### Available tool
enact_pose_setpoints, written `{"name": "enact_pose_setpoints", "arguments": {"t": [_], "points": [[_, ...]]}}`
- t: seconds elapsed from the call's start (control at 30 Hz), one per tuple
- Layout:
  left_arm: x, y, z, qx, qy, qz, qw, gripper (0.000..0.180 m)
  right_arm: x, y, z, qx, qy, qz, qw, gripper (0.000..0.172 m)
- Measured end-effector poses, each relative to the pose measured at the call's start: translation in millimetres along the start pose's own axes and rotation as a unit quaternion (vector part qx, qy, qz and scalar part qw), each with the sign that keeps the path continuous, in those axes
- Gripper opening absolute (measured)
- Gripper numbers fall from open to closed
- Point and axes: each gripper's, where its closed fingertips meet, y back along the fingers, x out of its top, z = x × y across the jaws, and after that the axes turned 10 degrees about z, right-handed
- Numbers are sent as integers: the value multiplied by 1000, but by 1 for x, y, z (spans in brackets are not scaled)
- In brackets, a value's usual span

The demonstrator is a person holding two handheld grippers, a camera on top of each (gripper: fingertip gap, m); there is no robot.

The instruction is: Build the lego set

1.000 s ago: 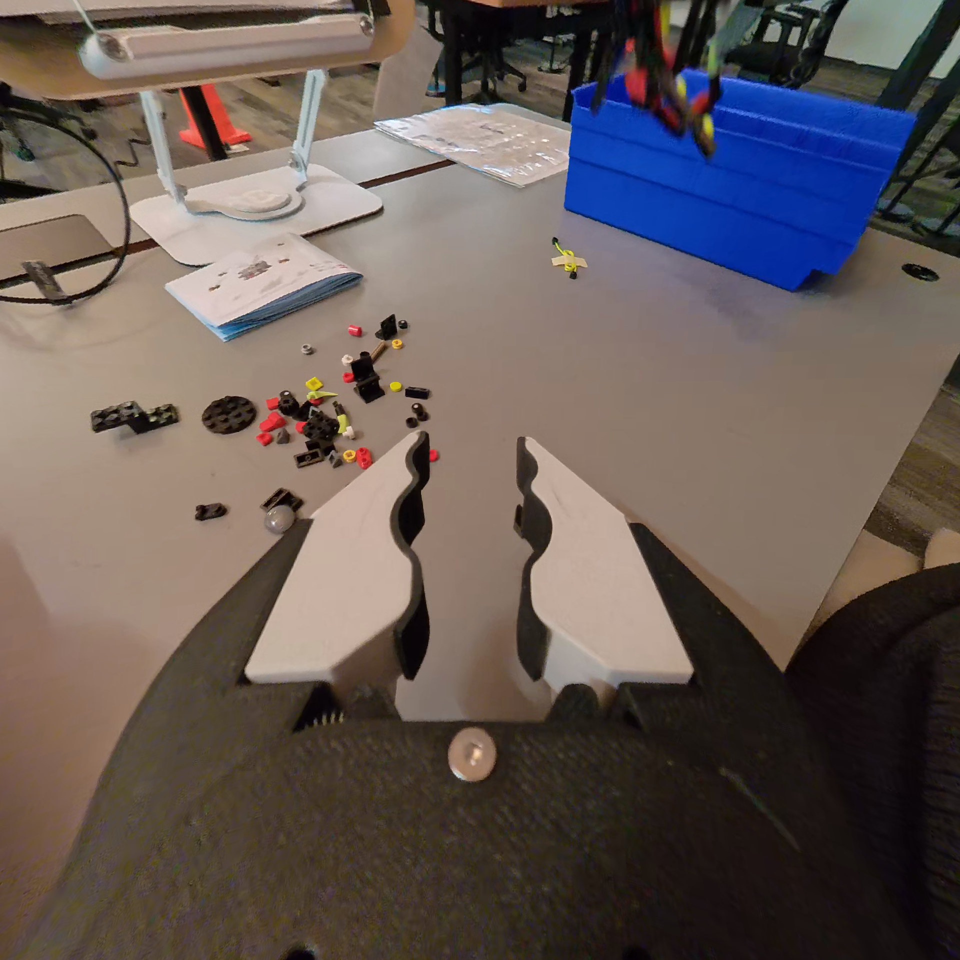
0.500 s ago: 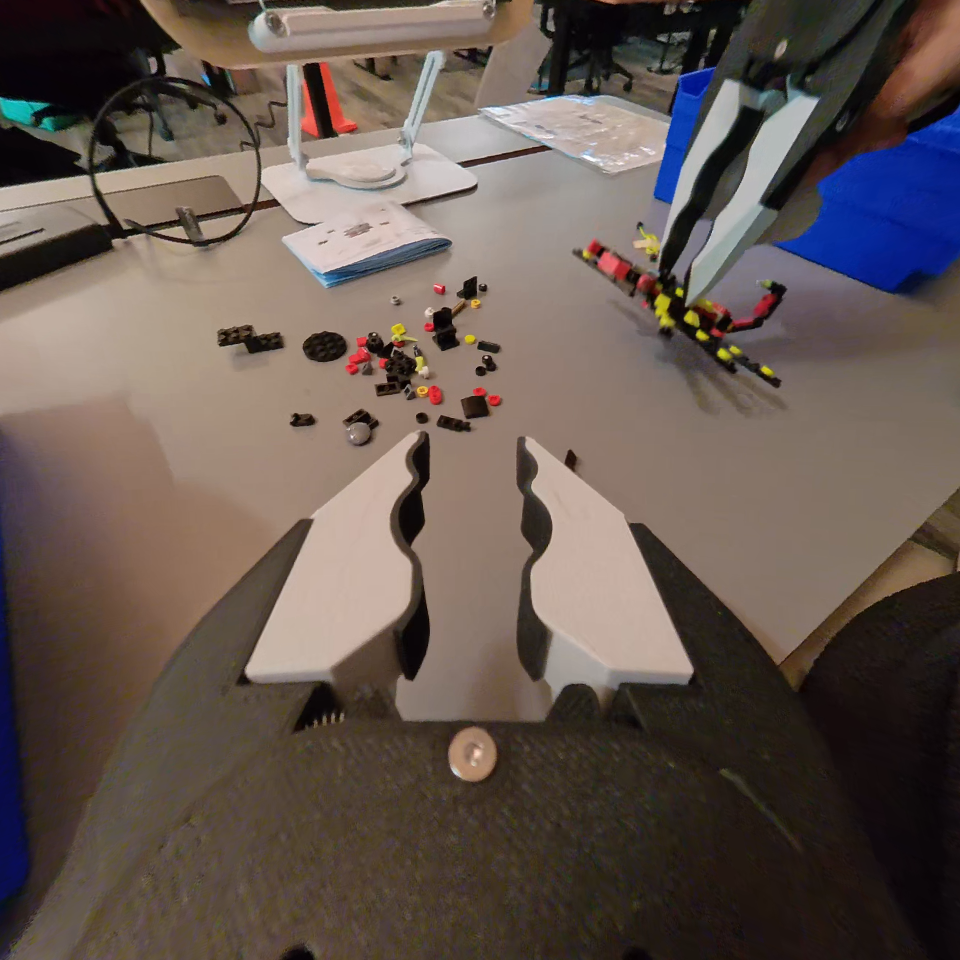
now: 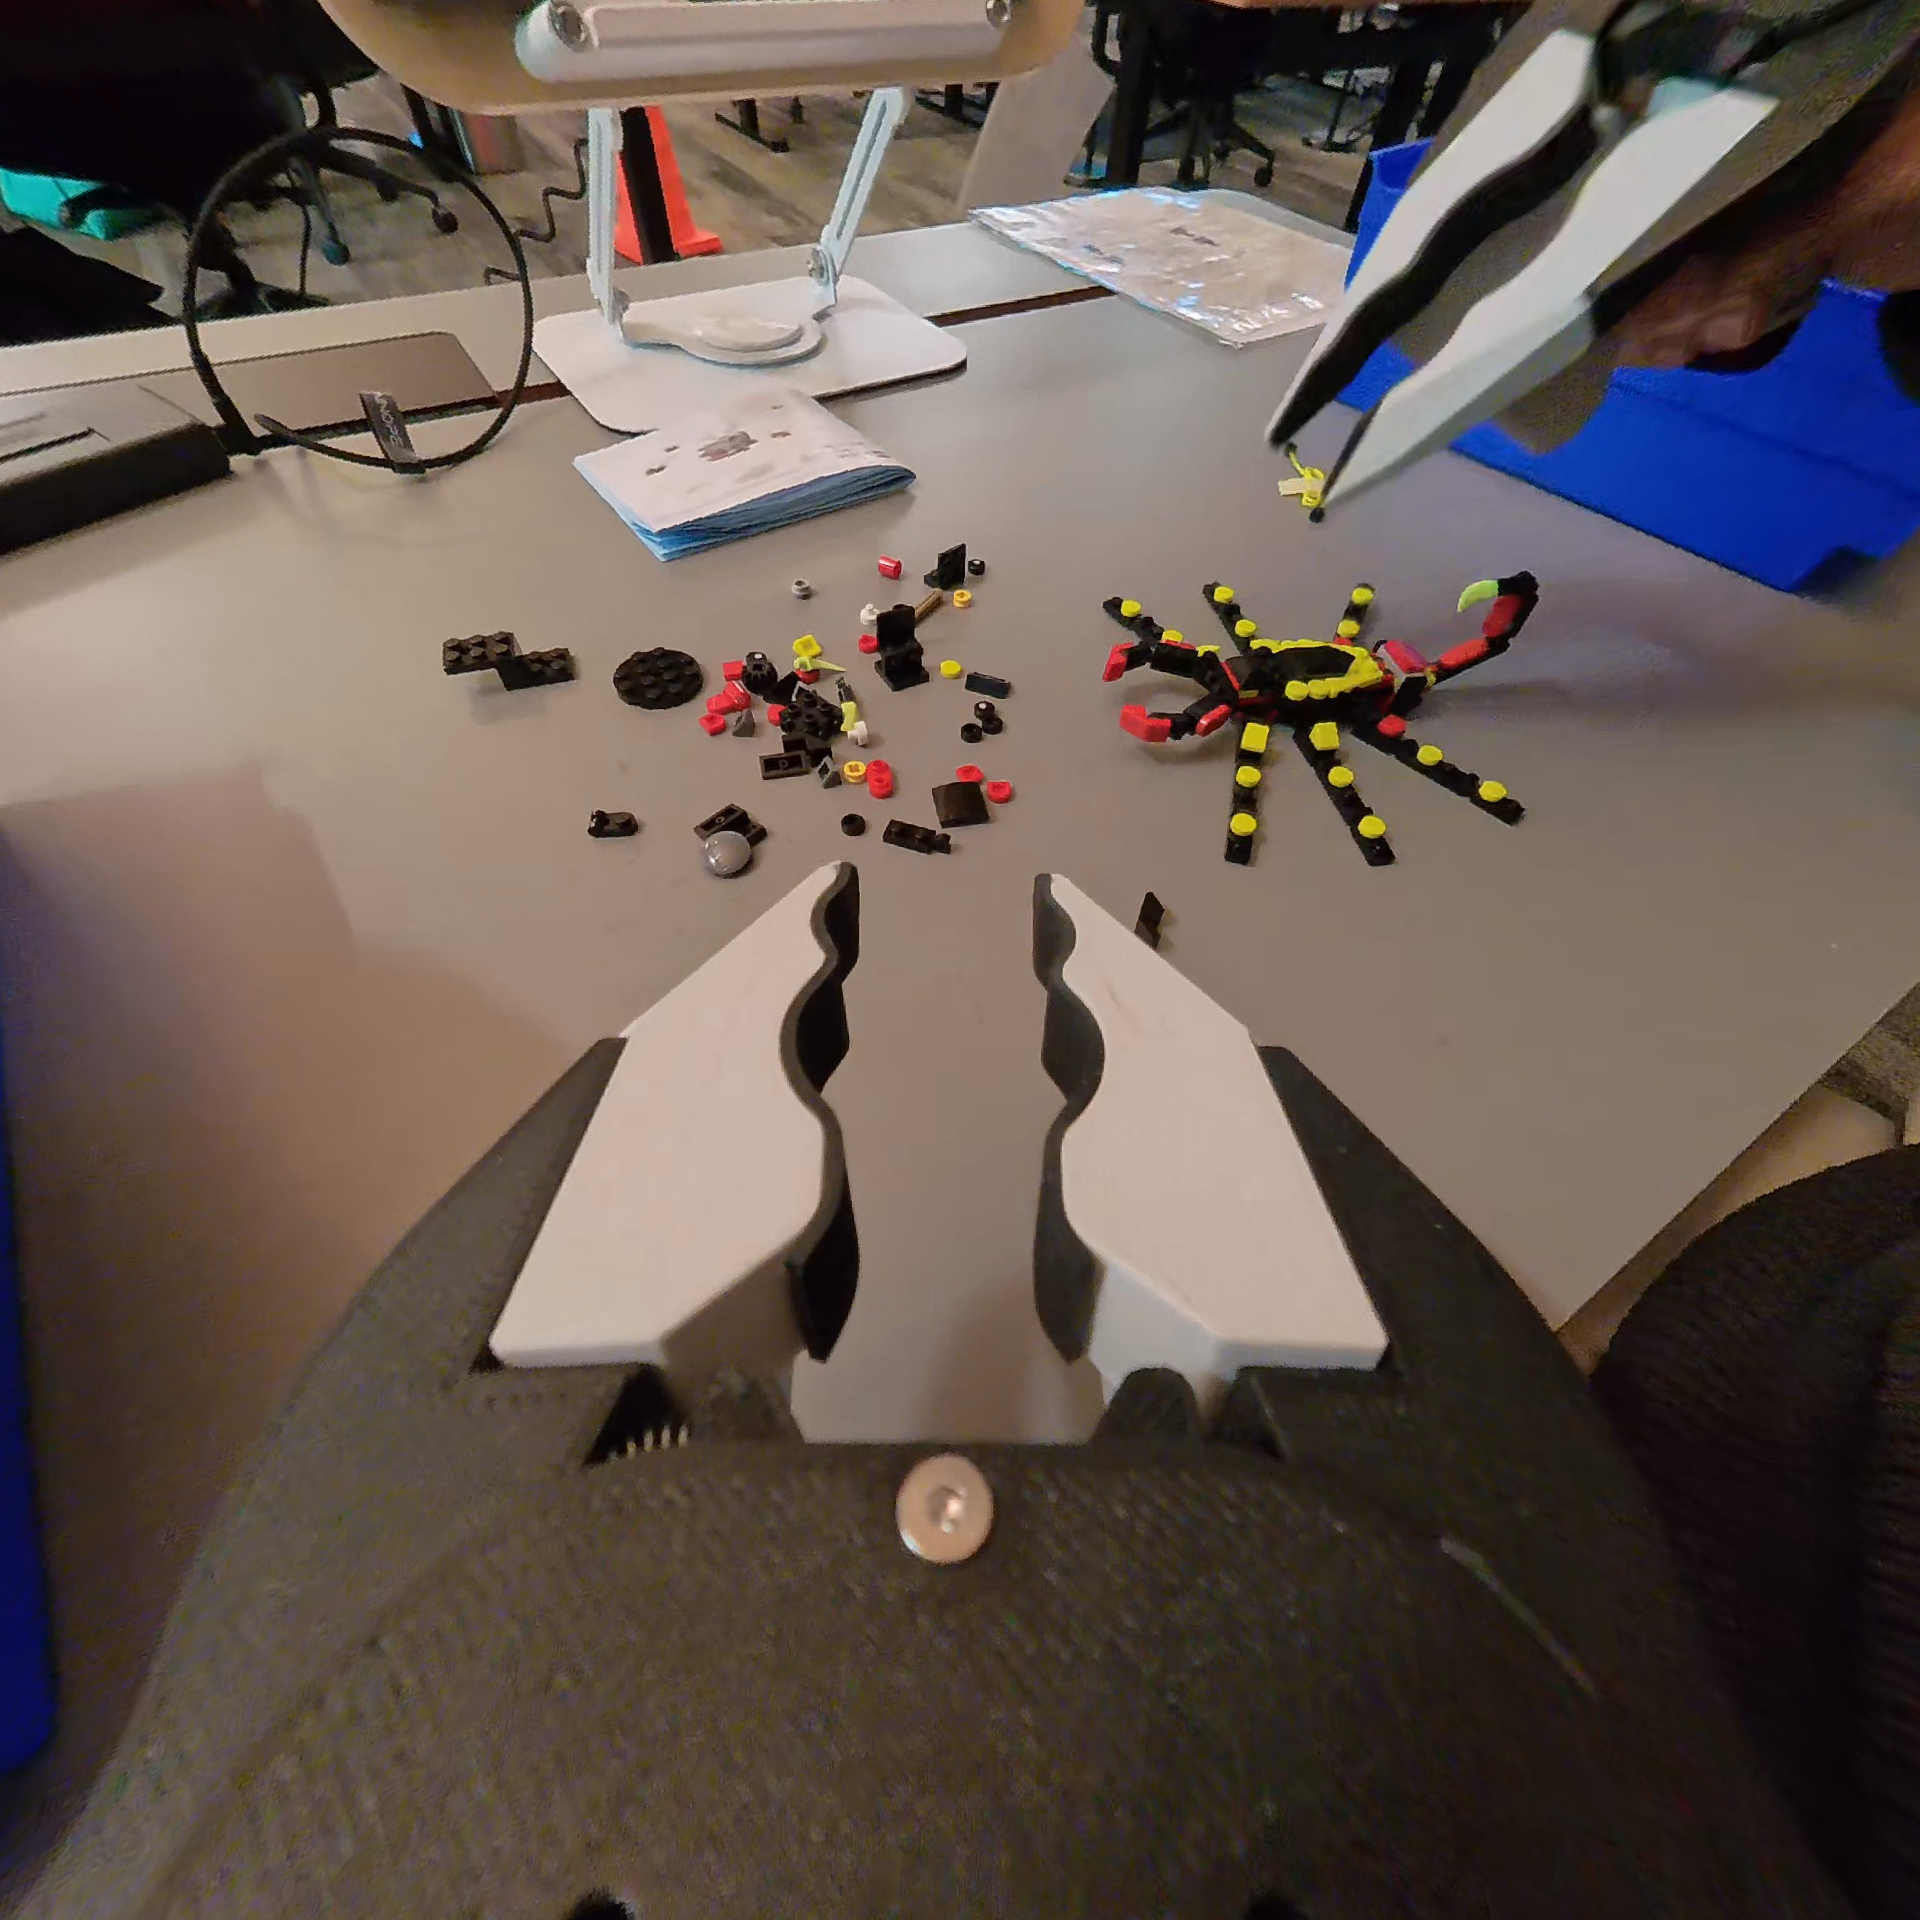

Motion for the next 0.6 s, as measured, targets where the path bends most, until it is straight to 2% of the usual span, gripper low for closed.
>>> {"name": "enact_pose_setpoints", "arguments": {"t": [0.07, 0.13, 0.23, 0.37, 0.6], "points": [[0, 0, -1, 0, 1, 1, 1000, 31, 7, 13, 2, -13, -16, 63, 998, 34], [-2, -1, -2, 1, 6, -1, 1000, 31, -7, 14, 0, -18, -48, 67, 996, 46], [-6, -5, -3, 1, 14, -10, 1000, 31, -32, 4, -12, -24, -58, 34, 997, 54], [-10, -10, -4, 2, 14, -17, 1000, 31, -43, -6, -13, -76, -2, -8, 997, 45], [-12, -17, -3, -6, 13, -25, 1000, 31, -53, -23, -15, -50, -6, -112, 992, 43]]}}
